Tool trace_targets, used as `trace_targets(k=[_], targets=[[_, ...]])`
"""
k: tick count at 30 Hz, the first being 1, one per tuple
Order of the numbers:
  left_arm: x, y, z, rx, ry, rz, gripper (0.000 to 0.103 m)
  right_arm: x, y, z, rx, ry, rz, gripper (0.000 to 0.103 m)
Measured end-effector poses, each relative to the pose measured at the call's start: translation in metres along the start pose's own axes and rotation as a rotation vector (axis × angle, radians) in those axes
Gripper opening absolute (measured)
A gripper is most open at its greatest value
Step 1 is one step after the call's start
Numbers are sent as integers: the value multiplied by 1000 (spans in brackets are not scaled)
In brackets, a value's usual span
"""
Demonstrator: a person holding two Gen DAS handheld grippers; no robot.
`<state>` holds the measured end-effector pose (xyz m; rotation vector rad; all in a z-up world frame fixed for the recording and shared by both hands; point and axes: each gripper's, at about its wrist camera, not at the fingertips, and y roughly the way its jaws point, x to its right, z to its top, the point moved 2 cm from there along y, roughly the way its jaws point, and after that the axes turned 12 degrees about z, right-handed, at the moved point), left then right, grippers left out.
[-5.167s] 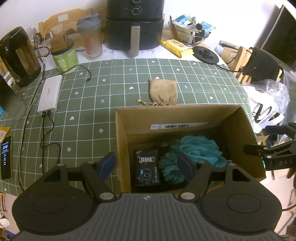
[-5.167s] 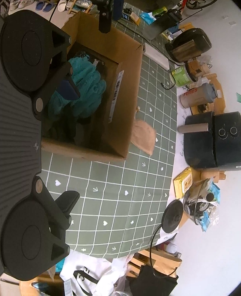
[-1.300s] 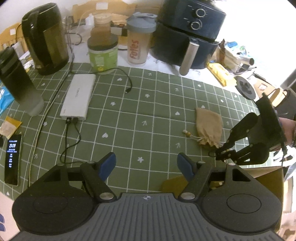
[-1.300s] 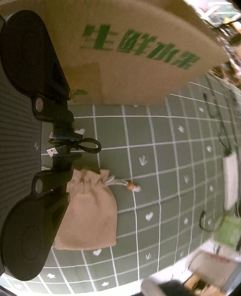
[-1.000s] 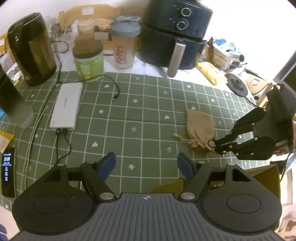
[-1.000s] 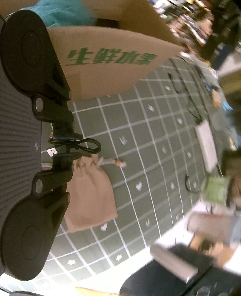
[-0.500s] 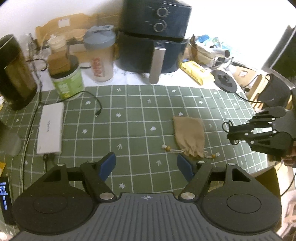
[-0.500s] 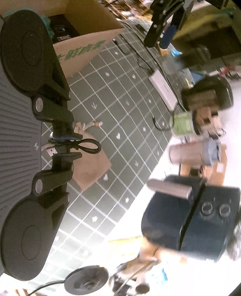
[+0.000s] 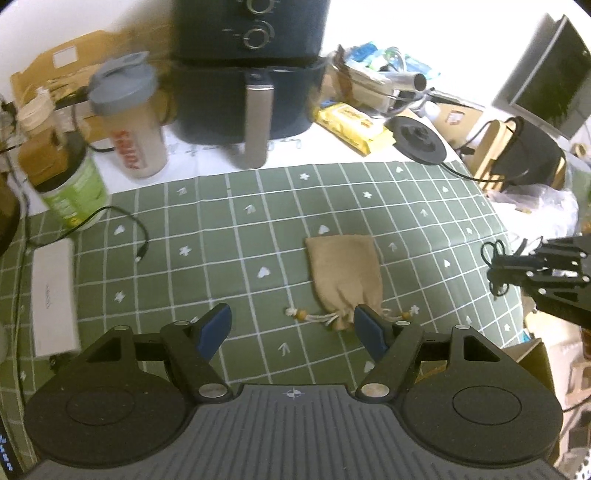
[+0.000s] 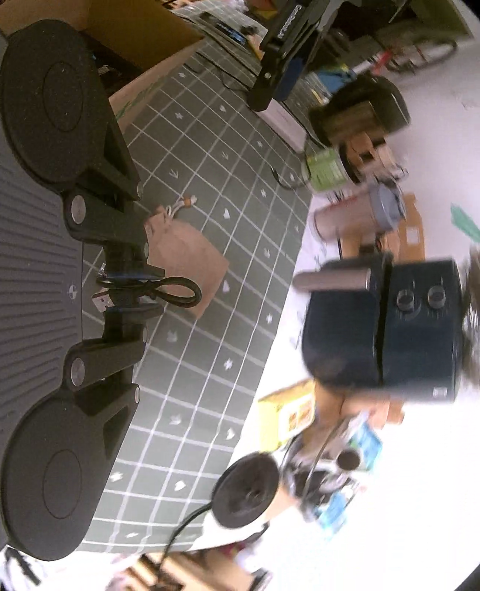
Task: Organize soft objects
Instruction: 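Reach the left gripper to the tan drawstring pouch while the right holds the cable, then grasp the tan pouch at its drawstring end with the left gripper and lift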
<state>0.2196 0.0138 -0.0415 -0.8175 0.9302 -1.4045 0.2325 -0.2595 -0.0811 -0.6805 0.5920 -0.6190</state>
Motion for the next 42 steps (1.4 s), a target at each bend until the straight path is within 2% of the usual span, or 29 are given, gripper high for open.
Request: trace_targets(k=[10,17,23,28,30,32,36,40,41,42], targets=[[22,41,27,-67,52,-60,72,8,-33,-33,76,170,-68,15],[41,81,39,-140,117,-66,70,9,-51,-52,114,253,-106,15],[56,116,42,-222,141,-87,59,10,-62,-68,130,303,-131,15],[60,144,45,-286,115,-101,55,9,-68,-76,137,333,-144,15],[61,155,46,-308,110,-94,46,10,-70,-80,139,344,-153,15],[62,165,45,-334,103,-88,44,9,-72,-83,142,355,-159,15],[63,180,43,-356,94,-75,35,8,-76,-89,145,372,-169,15],[68,184,39,-341,103,-59,32,7,-80,-94,148,387,-177,15],[70,183,39,-336,105,-52,28,6,-81,-95,149,391,-179,15],[72,183,37,-331,108,-38,19,6,-81,-96,150,393,-180,15]])
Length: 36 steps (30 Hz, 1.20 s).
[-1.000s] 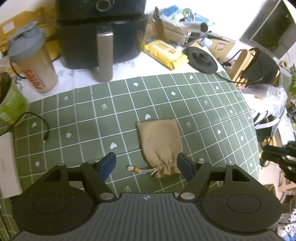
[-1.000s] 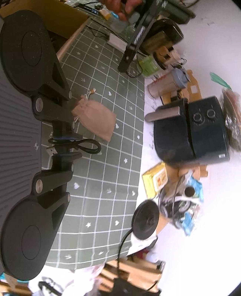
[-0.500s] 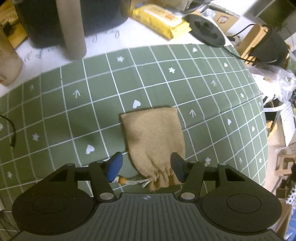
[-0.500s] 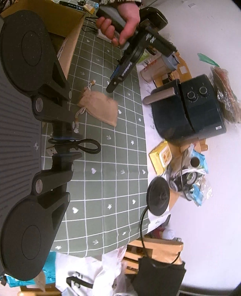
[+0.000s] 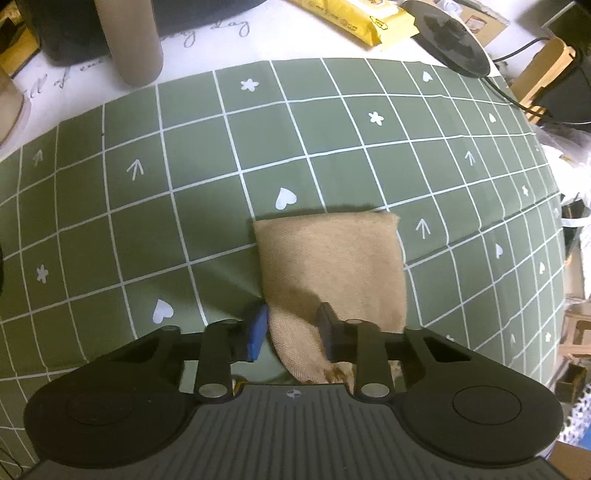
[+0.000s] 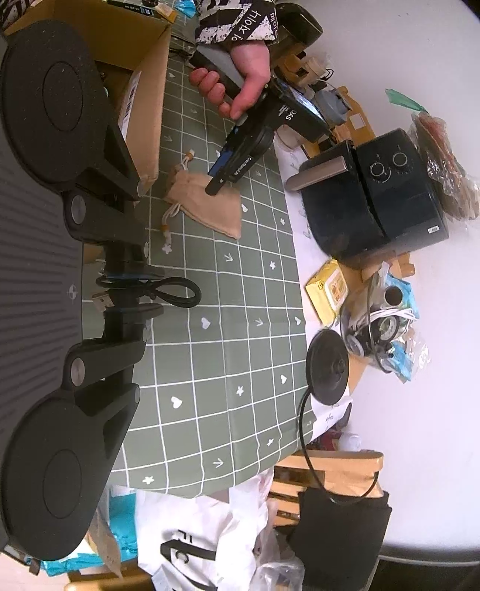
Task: Organize soft objects
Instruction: 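Grasp the tan pouch at its drawstring end with the left gripper and lift, then carry the tan pouch and cable over the cardboard box with both grippers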
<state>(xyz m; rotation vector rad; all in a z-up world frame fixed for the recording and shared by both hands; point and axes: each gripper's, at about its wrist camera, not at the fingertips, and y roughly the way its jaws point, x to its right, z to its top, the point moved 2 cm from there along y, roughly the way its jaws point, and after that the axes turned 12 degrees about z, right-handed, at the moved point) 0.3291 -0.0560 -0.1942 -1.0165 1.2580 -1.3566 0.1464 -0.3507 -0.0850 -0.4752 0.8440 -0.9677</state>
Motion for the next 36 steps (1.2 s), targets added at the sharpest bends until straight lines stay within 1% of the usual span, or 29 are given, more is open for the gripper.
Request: trace_targets(k=[1,2,5,9,15,20,24,36], targets=[[1,0,-1,2,1,22,15,0,-1,-1,0,2,0,15],[2,0,-1,3,0,37,6,0,-1,-1,1,4,-1,15],[1,-1,-3,14,-12,38,2,0,-1,-3,-3,8,-2,15],[1,-8,-4,51,-1,36,1,-2,0,-4,-7,13,-4,15],[-3,-29,-7,131,-1,-10,1,-4,1,-1,-4,8,7,15],[-4,-55,-12,211,2,-42,1,-9,-2,2,5,-9,21,15],[-2,-77,-16,272,16,-51,1,-14,-4,7,12,-24,34,15],[-12,-132,-35,393,-24,-79,1,-30,-10,22,31,-81,81,15]])
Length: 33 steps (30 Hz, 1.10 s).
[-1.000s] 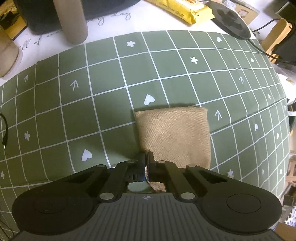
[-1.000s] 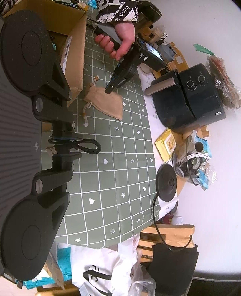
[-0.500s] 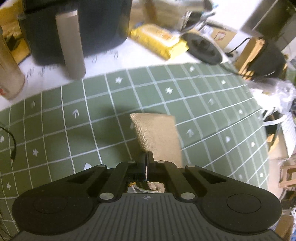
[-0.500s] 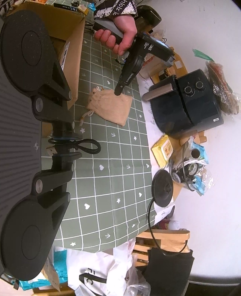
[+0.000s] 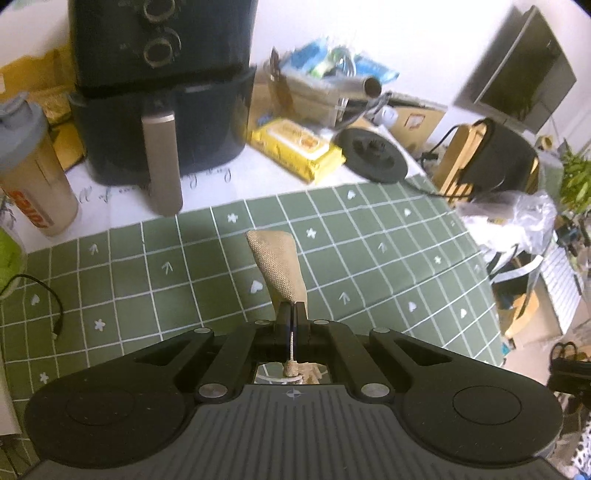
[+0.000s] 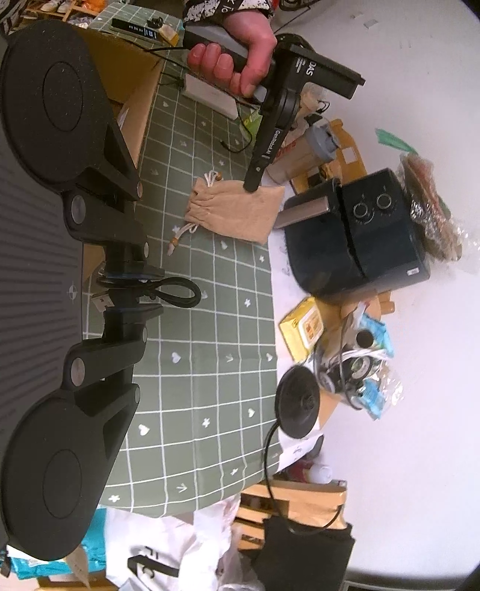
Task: Organize soft objects
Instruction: 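Carry the tan pouch and cable over the cardboard box with both grippers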
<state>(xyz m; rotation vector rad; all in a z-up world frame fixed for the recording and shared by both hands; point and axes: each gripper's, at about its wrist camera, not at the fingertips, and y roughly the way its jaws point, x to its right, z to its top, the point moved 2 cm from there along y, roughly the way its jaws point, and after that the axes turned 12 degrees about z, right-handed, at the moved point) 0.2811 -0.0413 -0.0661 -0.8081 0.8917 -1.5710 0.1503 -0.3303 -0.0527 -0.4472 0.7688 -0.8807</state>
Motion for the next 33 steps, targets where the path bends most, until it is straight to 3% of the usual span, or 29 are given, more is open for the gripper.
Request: trace_targets(k=[23,33], targets=[[-10,-152,-20,220,-83,-9,1,-43,-20,12,20,-98,119,15],[-10,-204,-50,234,-100,9,1,-56,-27,4,11,-133,172,15]])
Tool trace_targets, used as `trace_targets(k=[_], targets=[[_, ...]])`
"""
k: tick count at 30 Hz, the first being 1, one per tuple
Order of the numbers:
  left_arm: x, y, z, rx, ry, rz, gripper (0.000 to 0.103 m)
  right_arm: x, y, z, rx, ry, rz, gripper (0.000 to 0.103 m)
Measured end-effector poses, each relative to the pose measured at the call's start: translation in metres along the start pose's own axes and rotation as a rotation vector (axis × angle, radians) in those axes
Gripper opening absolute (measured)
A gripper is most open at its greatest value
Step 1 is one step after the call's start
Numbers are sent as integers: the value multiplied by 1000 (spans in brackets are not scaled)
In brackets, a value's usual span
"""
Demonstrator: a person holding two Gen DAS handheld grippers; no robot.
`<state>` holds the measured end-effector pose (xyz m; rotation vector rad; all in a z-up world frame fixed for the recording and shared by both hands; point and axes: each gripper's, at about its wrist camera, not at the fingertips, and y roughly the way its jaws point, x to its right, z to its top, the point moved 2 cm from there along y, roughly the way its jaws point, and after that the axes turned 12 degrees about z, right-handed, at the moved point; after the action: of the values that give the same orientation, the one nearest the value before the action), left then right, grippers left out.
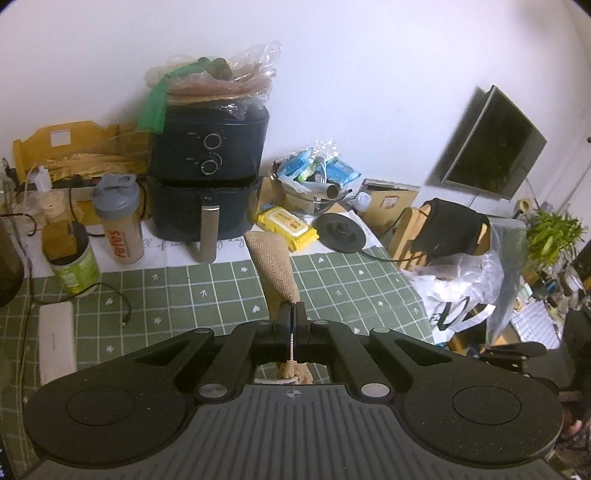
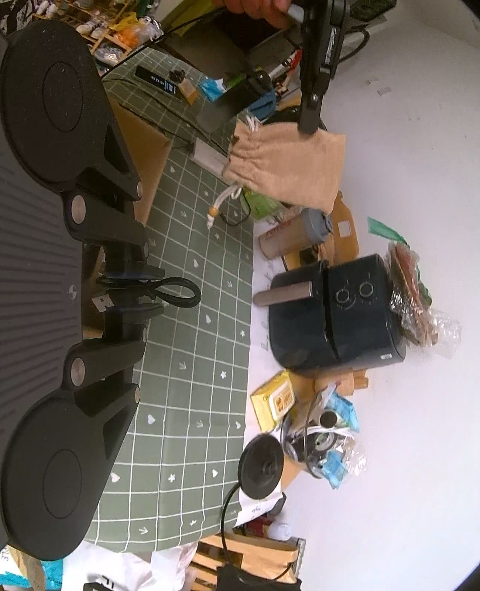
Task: Organize soft objects
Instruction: 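Carry the tan pouch and cable over the cardboard box with both grippers, then open both grippers to drop the tan pouch and cable into the box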
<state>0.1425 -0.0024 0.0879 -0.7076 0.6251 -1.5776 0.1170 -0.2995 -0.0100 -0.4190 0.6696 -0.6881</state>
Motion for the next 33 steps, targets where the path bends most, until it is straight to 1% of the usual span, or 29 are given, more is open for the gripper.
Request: trace_targets(k=[6,12,22,30,33], targets=[[2,-27,-15,-24,-5,1,1,-5,-1,-6,-12,-5,20,15],[10,-39,-35,-91,4,1,1,-8,-1,-12,-26,-4,37,15],[11,-23,-71,-245,-25,40,1,-12,-4,-21,-49,-6,58,15],[14,-6,-101,-332,-58,47,1,-11,-6,-30,-67,10,50,15],[15,3,-112,-368,-68,66,1,-10,-4,-33,-81,30,48,15]])
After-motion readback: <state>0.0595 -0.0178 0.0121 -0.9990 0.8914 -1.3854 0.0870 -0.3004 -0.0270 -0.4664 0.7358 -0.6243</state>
